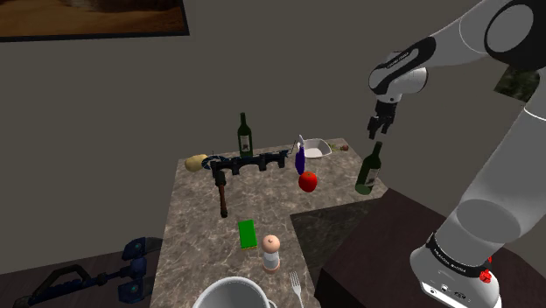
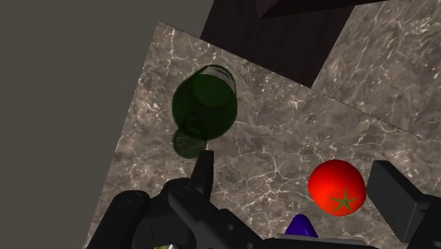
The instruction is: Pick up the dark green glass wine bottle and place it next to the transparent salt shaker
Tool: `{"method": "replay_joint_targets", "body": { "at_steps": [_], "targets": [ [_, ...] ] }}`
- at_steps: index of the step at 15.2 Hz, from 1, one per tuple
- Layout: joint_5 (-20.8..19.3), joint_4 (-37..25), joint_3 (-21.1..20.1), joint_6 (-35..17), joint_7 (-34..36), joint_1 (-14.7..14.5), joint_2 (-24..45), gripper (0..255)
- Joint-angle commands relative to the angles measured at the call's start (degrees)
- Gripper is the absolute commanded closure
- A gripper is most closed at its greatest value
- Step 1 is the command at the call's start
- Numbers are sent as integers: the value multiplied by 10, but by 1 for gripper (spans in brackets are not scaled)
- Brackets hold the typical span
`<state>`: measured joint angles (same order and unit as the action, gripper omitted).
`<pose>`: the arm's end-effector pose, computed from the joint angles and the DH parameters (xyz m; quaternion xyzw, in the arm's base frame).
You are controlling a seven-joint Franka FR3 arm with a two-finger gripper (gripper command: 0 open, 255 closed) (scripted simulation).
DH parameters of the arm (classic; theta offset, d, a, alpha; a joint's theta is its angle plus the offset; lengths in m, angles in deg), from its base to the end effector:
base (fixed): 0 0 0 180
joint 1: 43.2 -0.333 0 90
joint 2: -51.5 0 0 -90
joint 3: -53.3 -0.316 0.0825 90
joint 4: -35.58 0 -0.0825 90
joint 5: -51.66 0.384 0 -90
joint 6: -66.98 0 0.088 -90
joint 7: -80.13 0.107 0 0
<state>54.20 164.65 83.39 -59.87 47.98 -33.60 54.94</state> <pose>0.3992 -0.3288 0.3338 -0.9958 0.0800 0.0353 0.0281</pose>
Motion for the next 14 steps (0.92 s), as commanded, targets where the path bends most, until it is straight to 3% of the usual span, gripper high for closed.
{"method": "replay_joint_targets", "body": {
  "at_steps": [1,6,14],
  "targets": [
    [27,-28,6,-11,-32,13,50,0],
    [81,-98,2,-21,-93,57,157,0],
    [109,-82,-13,-70,-112,68,194,0]
  ]
}}
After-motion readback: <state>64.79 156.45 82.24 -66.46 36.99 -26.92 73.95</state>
